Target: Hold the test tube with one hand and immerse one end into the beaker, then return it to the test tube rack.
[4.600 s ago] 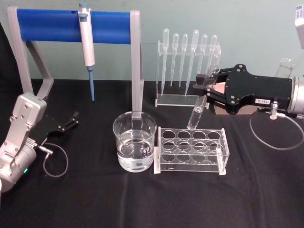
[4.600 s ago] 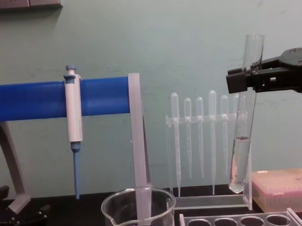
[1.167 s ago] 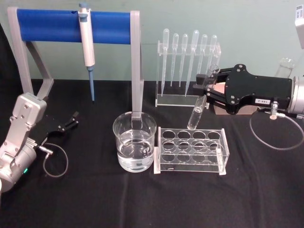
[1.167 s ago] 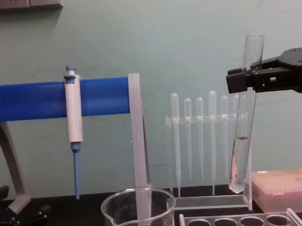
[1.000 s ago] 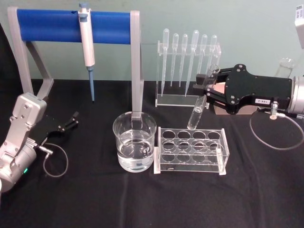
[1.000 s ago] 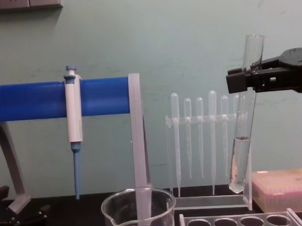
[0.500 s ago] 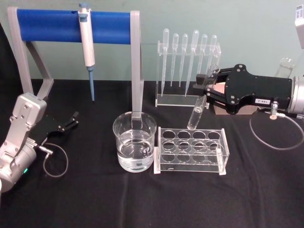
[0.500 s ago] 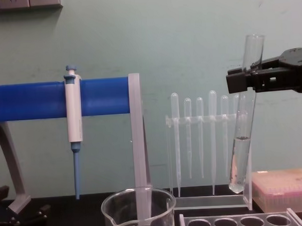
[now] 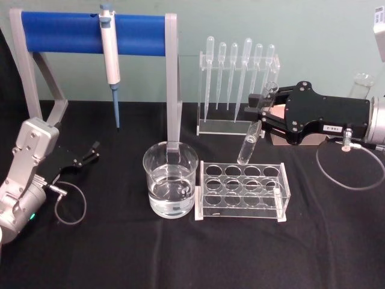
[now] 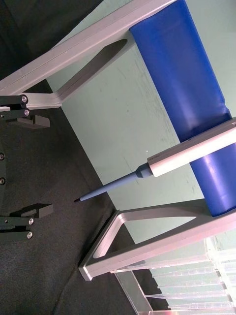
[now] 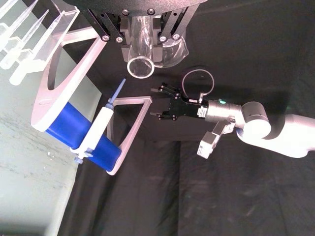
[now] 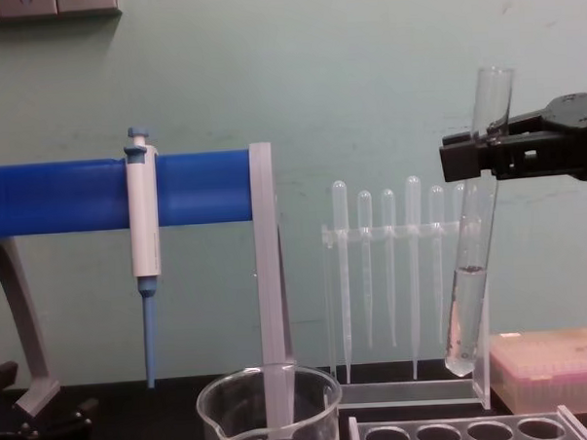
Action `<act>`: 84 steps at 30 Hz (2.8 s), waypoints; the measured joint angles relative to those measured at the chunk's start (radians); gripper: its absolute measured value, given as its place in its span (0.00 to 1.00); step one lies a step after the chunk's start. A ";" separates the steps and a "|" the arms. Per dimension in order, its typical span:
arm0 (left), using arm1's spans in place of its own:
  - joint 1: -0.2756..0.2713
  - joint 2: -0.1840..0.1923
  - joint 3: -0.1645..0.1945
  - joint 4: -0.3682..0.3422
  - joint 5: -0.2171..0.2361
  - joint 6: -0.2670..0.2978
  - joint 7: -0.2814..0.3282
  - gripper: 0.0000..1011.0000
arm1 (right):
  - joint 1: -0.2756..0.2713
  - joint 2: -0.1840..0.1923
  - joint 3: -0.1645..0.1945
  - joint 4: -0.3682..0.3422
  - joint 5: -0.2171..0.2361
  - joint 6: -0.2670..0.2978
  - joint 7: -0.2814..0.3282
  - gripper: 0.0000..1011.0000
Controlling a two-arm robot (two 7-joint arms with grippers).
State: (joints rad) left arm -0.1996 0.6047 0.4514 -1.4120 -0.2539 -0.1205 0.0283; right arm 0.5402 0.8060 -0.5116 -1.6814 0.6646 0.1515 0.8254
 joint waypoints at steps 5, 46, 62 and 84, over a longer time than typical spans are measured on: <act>0.000 0.000 0.000 0.000 0.000 0.000 0.000 0.99 | 0.000 0.000 0.000 0.000 0.000 0.000 0.000 0.24; 0.000 0.000 0.000 0.000 0.000 0.000 0.000 0.99 | 0.000 0.000 0.000 0.000 0.000 0.000 0.000 0.24; 0.000 0.000 0.000 0.000 0.000 0.000 0.000 0.99 | 0.000 0.000 0.000 0.000 0.000 0.000 0.000 0.24; 0.000 0.000 0.000 0.000 0.000 0.000 0.000 0.99 | 0.231 -0.201 -0.165 0.192 -0.040 -0.024 0.079 0.24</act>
State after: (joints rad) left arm -0.1995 0.6047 0.4514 -1.4120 -0.2539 -0.1205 0.0283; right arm 0.7716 0.6053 -0.6764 -1.4892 0.6243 0.1277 0.9048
